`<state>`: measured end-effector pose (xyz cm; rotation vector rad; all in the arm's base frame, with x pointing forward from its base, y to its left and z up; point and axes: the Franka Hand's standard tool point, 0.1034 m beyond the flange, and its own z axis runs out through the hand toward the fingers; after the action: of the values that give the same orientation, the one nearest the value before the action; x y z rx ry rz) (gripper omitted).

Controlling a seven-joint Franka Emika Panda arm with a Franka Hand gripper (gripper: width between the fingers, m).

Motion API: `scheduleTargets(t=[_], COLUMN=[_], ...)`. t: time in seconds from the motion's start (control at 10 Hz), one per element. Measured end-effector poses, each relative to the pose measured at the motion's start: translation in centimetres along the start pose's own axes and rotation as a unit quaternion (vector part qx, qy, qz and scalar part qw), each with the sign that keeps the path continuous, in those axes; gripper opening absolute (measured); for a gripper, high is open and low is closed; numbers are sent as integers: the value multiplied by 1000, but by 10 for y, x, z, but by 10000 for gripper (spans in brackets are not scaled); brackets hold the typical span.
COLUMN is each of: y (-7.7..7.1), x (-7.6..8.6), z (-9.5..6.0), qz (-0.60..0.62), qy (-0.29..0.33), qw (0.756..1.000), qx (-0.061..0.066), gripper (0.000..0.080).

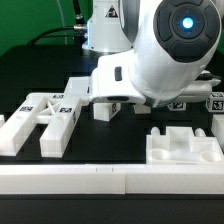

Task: Assemble chair

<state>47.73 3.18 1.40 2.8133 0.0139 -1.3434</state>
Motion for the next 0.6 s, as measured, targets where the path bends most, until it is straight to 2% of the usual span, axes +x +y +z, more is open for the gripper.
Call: scheduleTargets(t=[0.2, 0.3, 0.5, 0.6], y=[1, 3, 4, 4], x=[-4, -12, -27, -33], z=[-11, -32, -64, -72], qz=[0, 0, 2, 3], qy=[2, 6, 11, 16], qw=[1000, 1000, 1000, 1000], qx=[1, 3, 5, 5], gripper=[289, 291, 291, 291])
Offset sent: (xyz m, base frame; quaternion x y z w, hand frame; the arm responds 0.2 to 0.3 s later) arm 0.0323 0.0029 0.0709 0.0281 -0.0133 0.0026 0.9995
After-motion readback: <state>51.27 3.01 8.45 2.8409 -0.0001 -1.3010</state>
